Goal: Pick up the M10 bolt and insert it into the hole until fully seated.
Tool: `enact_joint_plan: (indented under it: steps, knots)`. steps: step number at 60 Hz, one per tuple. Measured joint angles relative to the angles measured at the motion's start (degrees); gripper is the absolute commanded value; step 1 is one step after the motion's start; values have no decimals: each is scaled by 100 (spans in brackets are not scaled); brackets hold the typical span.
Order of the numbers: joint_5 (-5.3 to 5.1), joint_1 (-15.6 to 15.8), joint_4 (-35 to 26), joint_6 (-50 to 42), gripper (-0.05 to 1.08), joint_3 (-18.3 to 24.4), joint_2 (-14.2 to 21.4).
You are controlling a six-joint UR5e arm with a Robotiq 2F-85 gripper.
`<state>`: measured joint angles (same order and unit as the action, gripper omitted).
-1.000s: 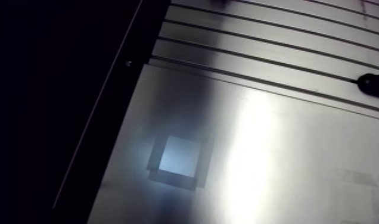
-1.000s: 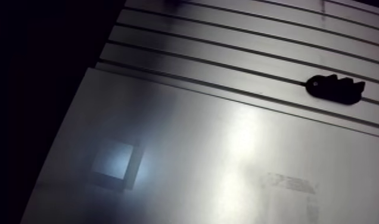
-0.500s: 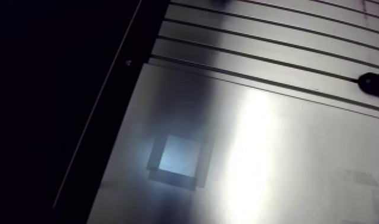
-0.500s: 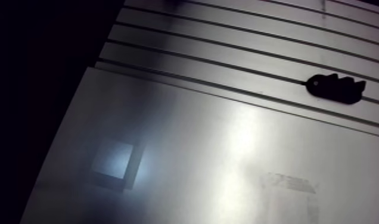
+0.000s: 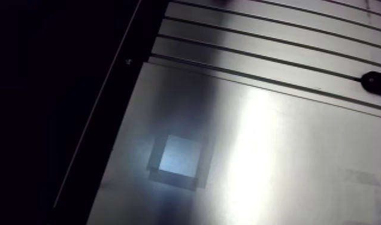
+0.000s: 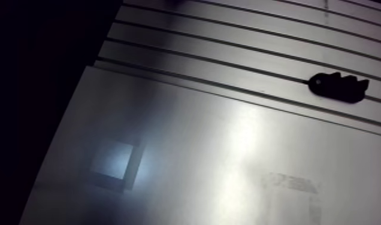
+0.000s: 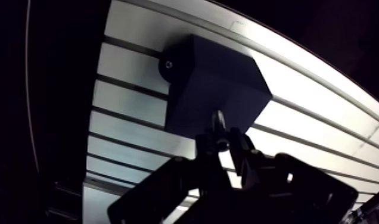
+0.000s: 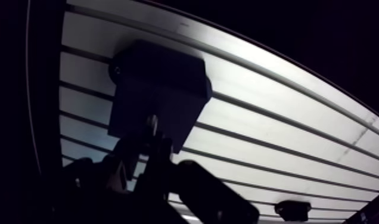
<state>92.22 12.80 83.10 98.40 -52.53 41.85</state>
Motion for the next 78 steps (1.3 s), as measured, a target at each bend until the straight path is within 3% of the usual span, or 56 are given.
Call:
enact_joint_plan:
  steps: [17,21,22,23,24,25,26,27,28,53,78]
  knots:
    - [-5,-5,7,-5,107,-12,-16]
    - [-5,-5,8,-5,101,-14,-19]
    - [-5,-5,8,-5,93,-14,-19]
    - [-4,-5,8,-5,76,-14,-21]
    - [-3,-5,7,-4,46,-15,-21]
    - [-2,-5,7,-2,46,-14,-21]
    - [-1,-5,6,-1,18,-15,-22]
    - [0,-5,6,0,2,-15,-22]
    - [2,-5,5,2,1,-17,-22]
    - [119,2,70,11,0,-103,12]
    - [76,-21,80,37,1,-176,237]
